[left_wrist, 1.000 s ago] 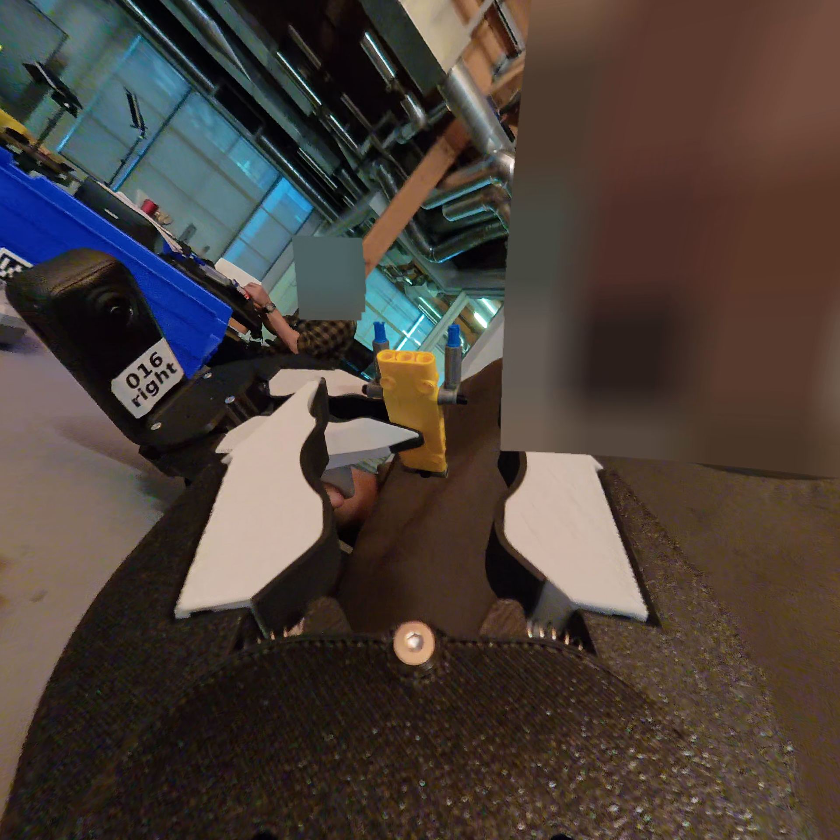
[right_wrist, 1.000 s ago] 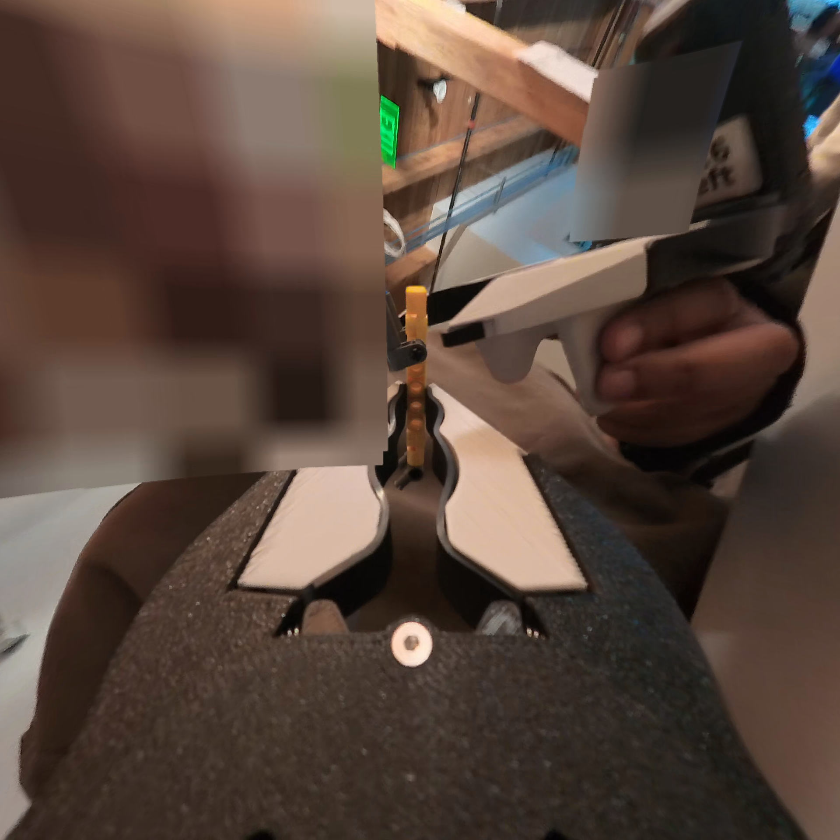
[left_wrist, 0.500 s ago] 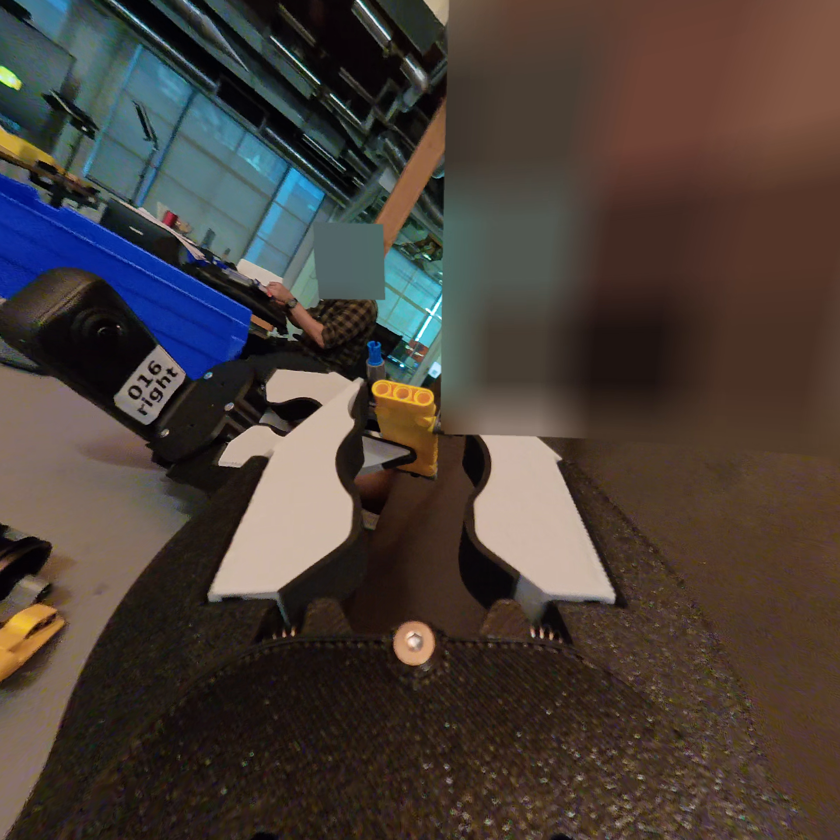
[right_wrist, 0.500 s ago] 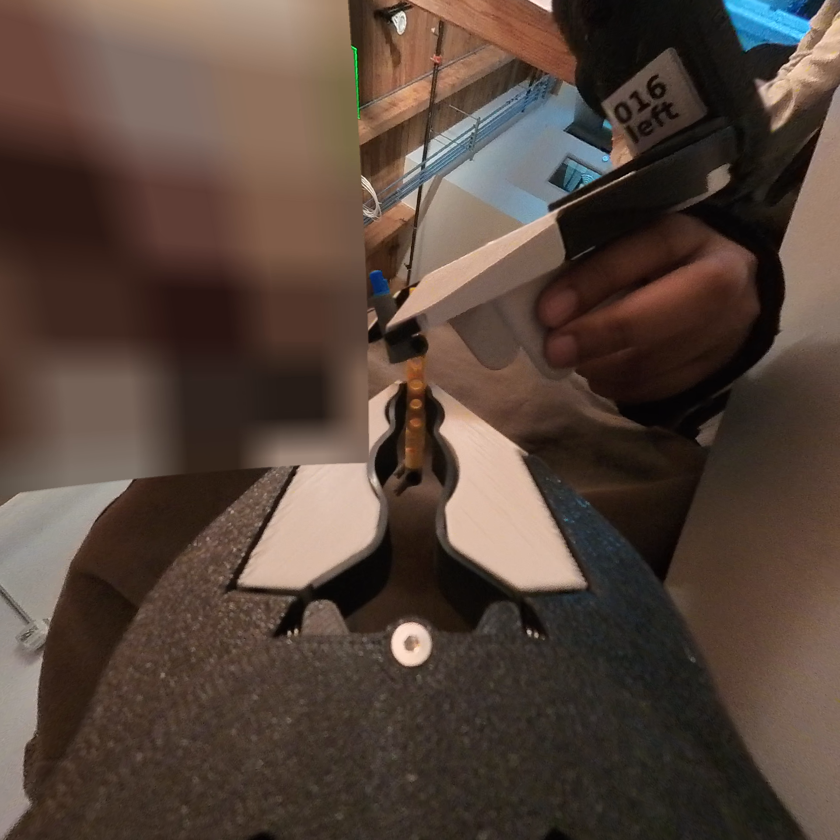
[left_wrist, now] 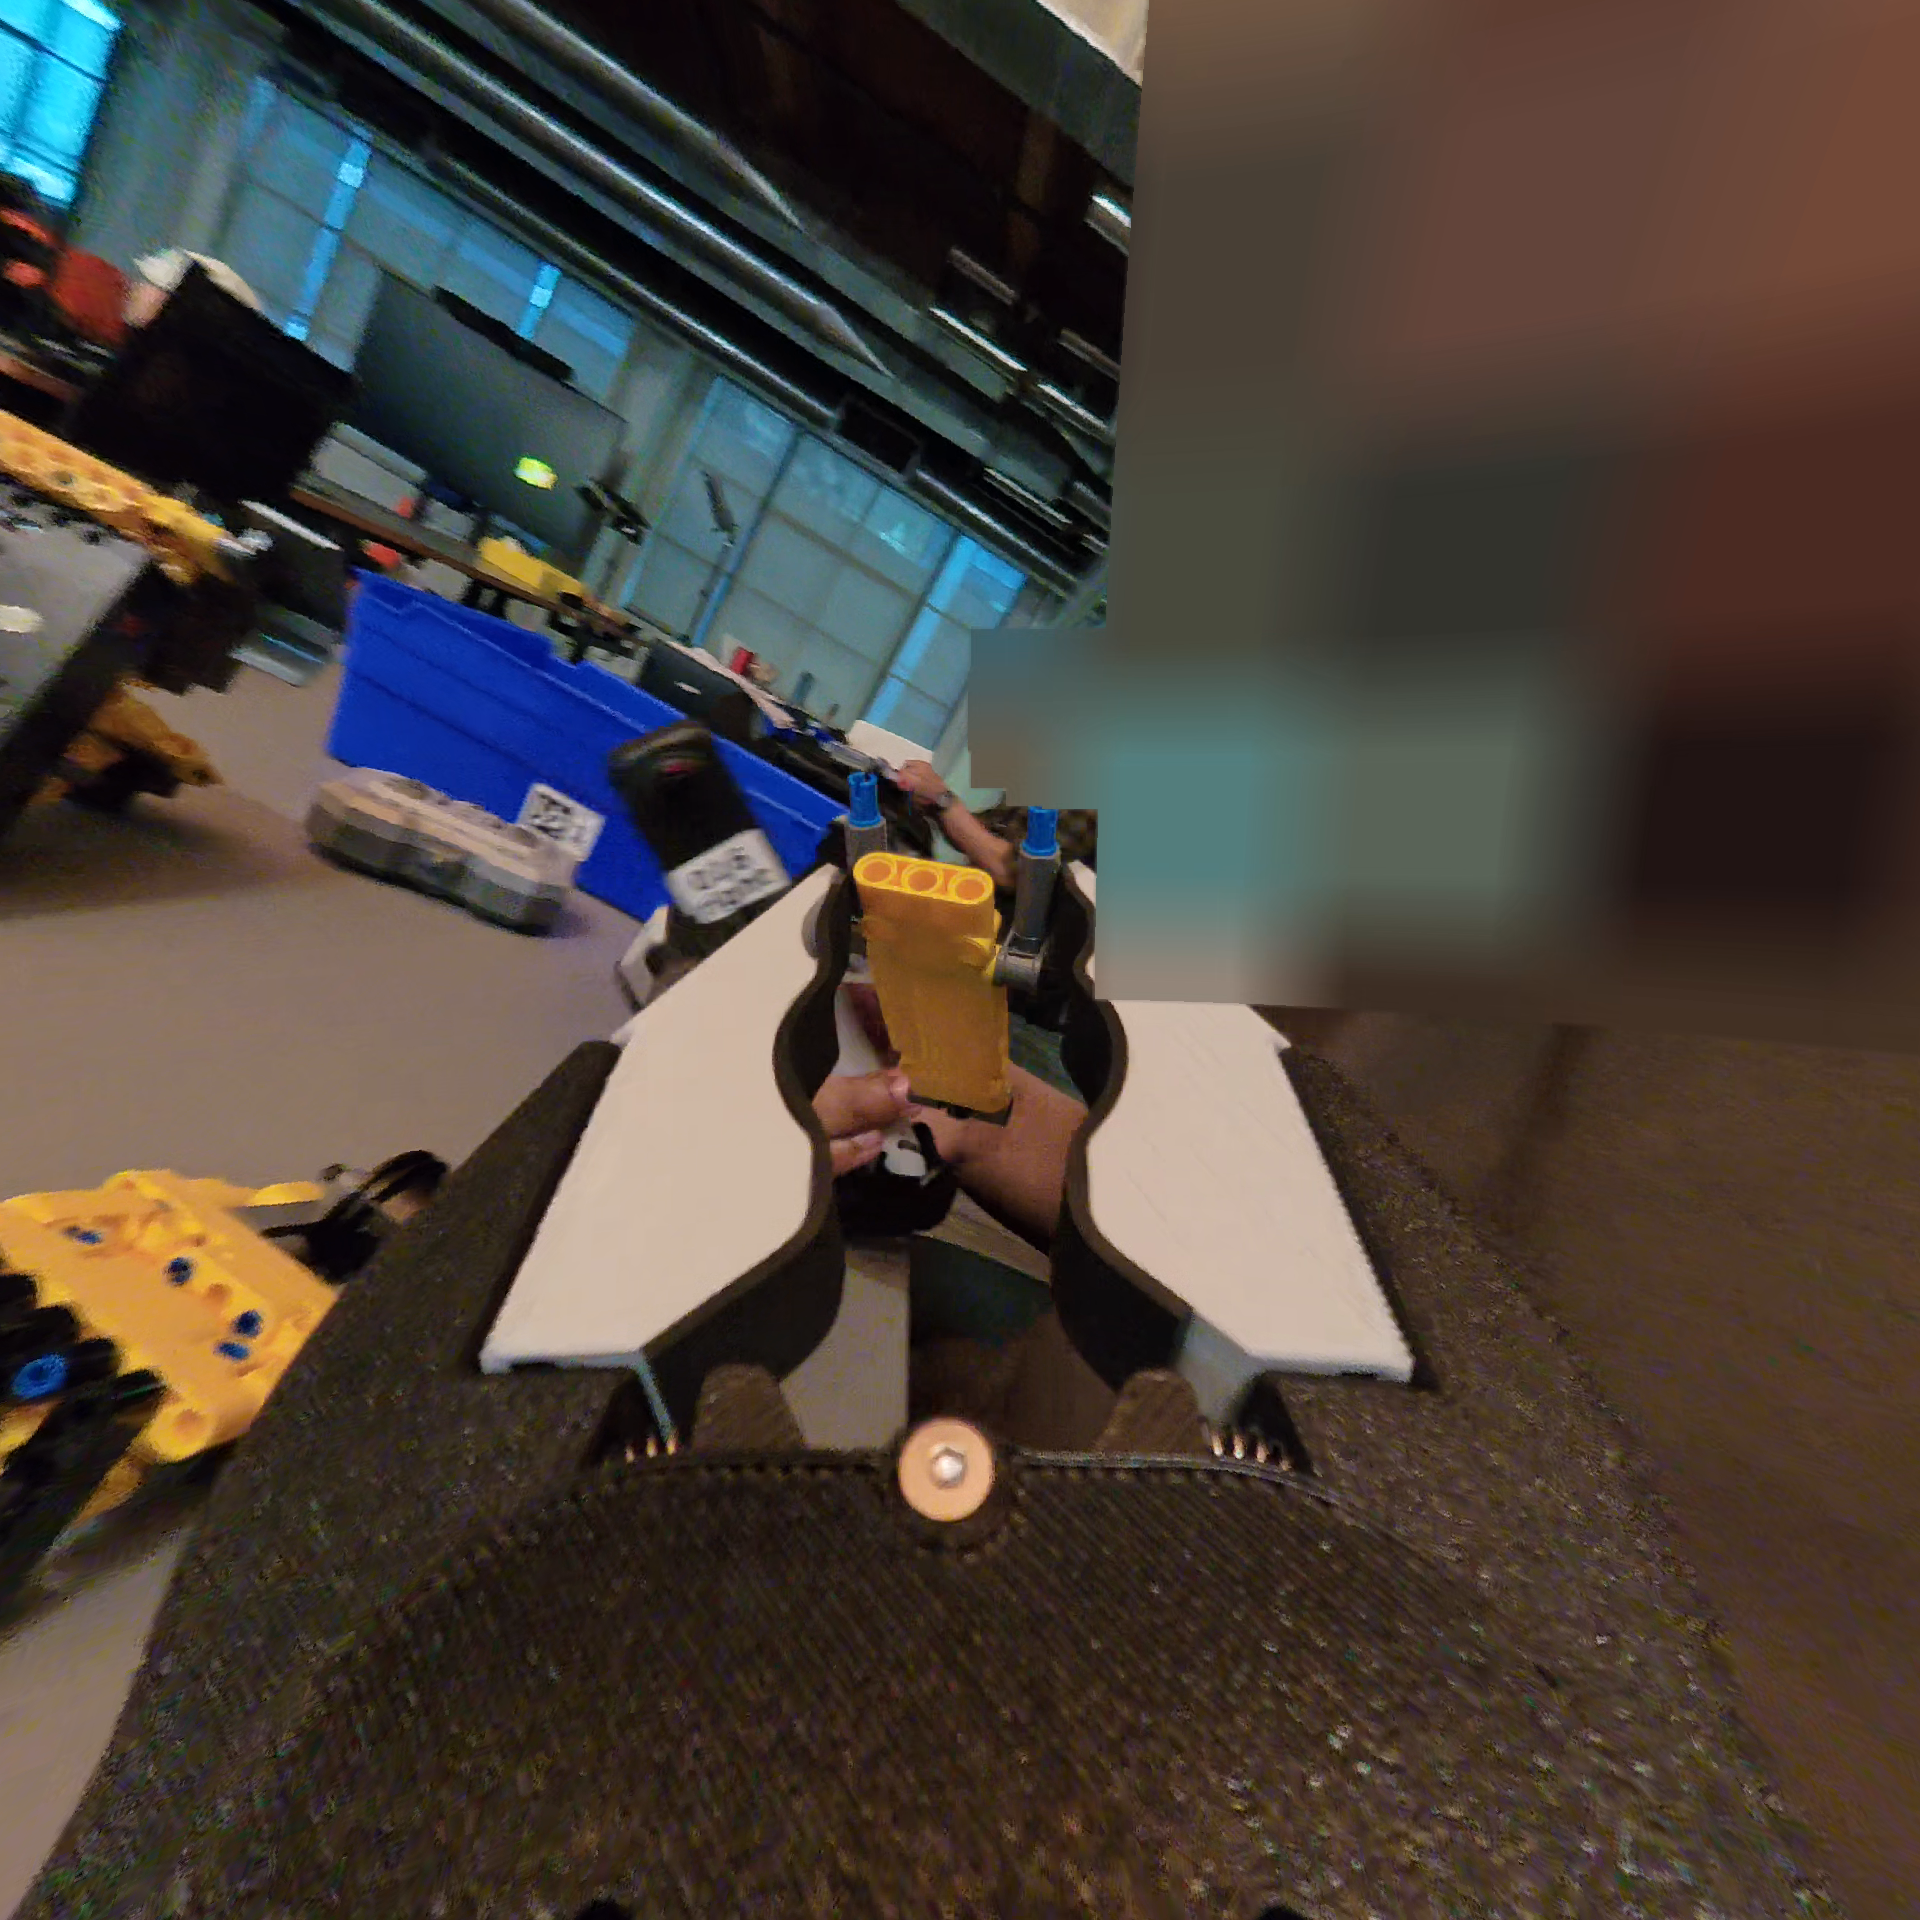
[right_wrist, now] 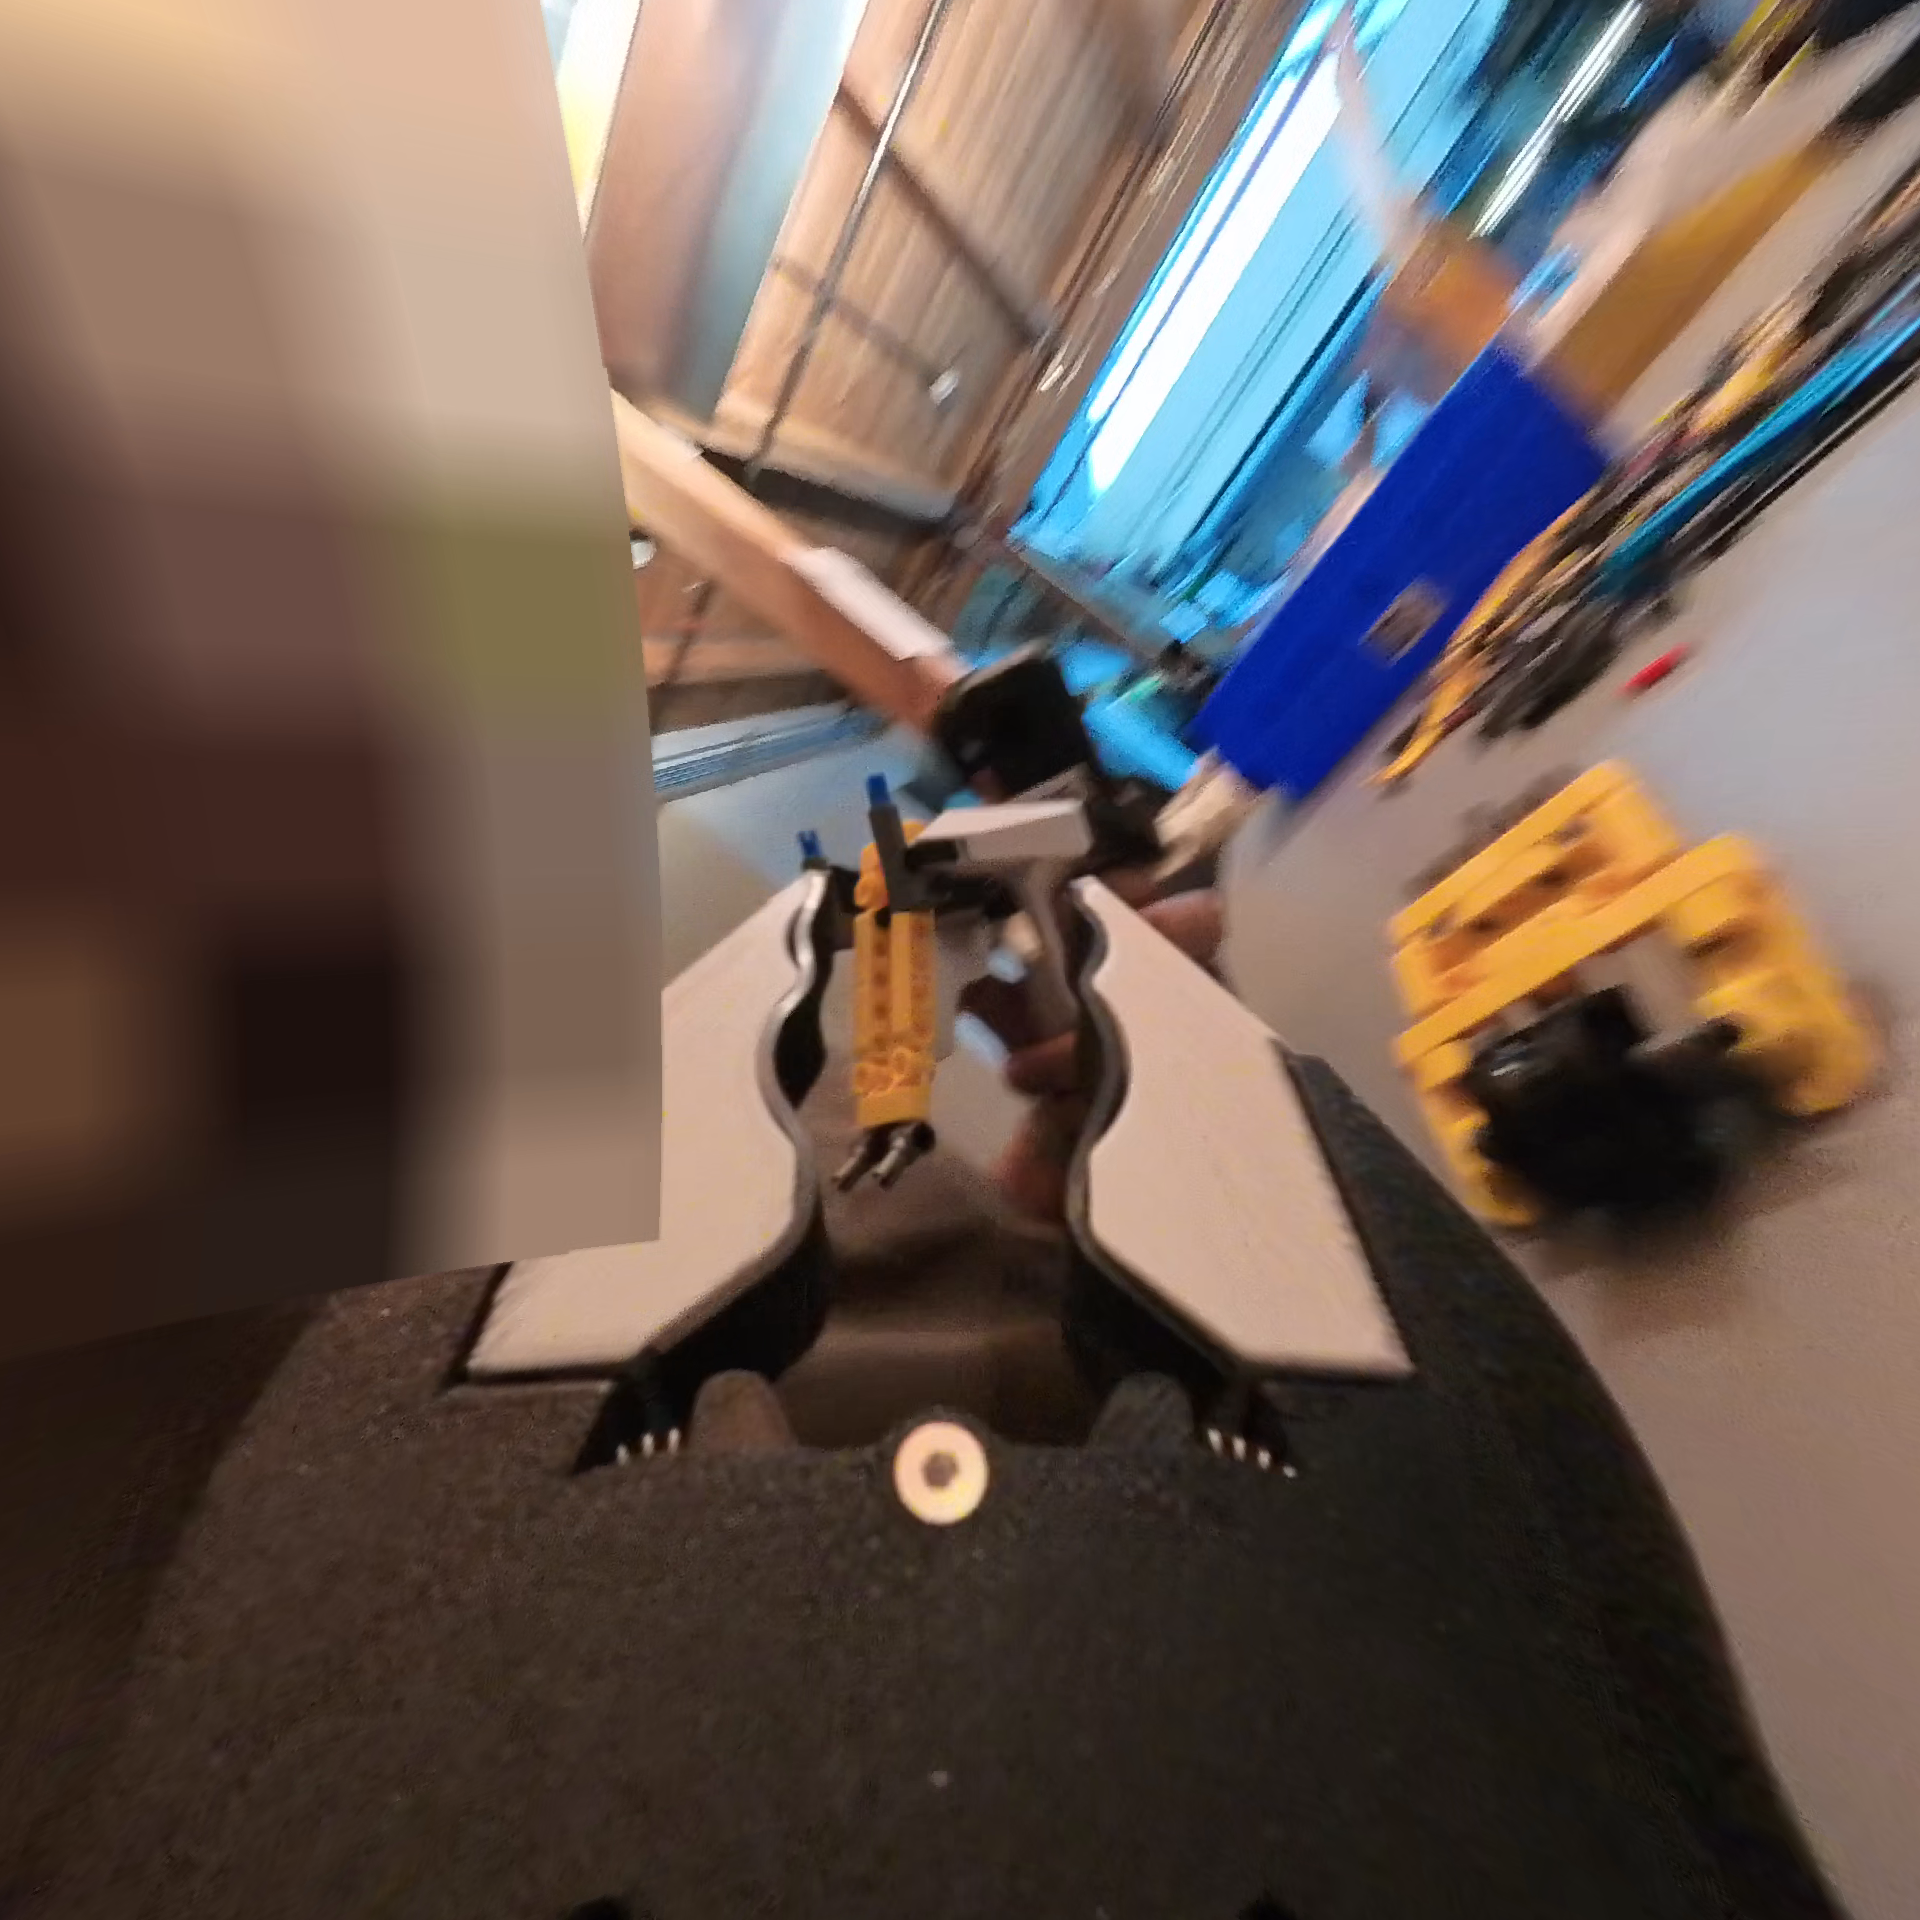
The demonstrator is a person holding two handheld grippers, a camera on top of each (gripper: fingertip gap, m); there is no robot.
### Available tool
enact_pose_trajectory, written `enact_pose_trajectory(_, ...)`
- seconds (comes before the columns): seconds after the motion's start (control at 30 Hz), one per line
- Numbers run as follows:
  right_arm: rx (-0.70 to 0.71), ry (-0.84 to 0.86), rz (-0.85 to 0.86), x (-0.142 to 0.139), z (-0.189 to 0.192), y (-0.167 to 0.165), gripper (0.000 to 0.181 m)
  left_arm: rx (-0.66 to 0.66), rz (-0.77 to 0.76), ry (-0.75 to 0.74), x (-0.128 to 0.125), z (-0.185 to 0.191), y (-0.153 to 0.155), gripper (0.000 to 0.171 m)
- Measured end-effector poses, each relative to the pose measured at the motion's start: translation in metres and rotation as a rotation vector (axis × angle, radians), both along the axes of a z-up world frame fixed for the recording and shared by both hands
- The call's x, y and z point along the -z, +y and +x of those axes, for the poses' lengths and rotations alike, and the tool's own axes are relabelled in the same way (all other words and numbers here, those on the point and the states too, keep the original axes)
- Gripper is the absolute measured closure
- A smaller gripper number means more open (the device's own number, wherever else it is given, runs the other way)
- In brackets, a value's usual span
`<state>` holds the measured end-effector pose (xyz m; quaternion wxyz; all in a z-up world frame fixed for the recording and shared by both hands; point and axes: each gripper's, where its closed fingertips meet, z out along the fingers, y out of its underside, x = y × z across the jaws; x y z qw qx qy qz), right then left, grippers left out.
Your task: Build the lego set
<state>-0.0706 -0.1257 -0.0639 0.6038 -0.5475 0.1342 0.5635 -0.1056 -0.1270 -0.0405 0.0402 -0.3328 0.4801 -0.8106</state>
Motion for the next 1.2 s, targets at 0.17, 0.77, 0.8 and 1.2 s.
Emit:
enact_pose_trajectory(0.17,0.422,-0.436,0.118,-0.018,0.013,-0.003,0.106,-0.187,0.056,0.106,0.018,0.025,0.014,0.138)
enact_pose_trajectory(0.77,0.257,-0.619,-0.019,0.008,-0.021,0.012,0.124,-0.230,0.467,0.071,0.046,0.024,-0.017,0.137)
enact_pose_trajectory(0.8,0.264,-0.634,-0.027,0.009,-0.020,0.012,0.124,-0.226,0.448,0.075,0.045,0.024,-0.016,0.137)
enact_pose_trajectory(1.2,0.244,-0.704,-0.025,0.011,-0.022,0.010,0.144,-0.228,0.451,0.085,0.049,0.023,-0.012,0.137)
